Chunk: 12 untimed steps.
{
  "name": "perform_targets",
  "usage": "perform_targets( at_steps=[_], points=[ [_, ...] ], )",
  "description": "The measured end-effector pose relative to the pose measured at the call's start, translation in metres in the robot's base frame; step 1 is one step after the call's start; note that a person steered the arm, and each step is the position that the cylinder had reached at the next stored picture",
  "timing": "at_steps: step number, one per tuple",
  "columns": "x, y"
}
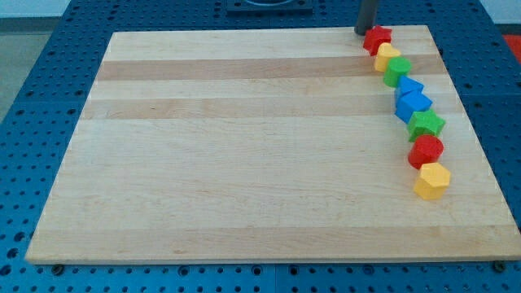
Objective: Move red star a bit right
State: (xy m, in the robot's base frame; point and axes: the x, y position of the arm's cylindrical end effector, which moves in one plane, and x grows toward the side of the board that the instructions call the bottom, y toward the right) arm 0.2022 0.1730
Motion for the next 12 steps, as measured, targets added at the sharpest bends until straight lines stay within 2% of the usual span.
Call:
perform_targets(
  at_steps=[1, 4, 5, 9, 12],
  points=[
    [0.000, -0.002],
    [0.000, -0.072],
    [0.016, -0.075],
    [0.069, -0.063],
    [0.055, -0.036]
  ],
)
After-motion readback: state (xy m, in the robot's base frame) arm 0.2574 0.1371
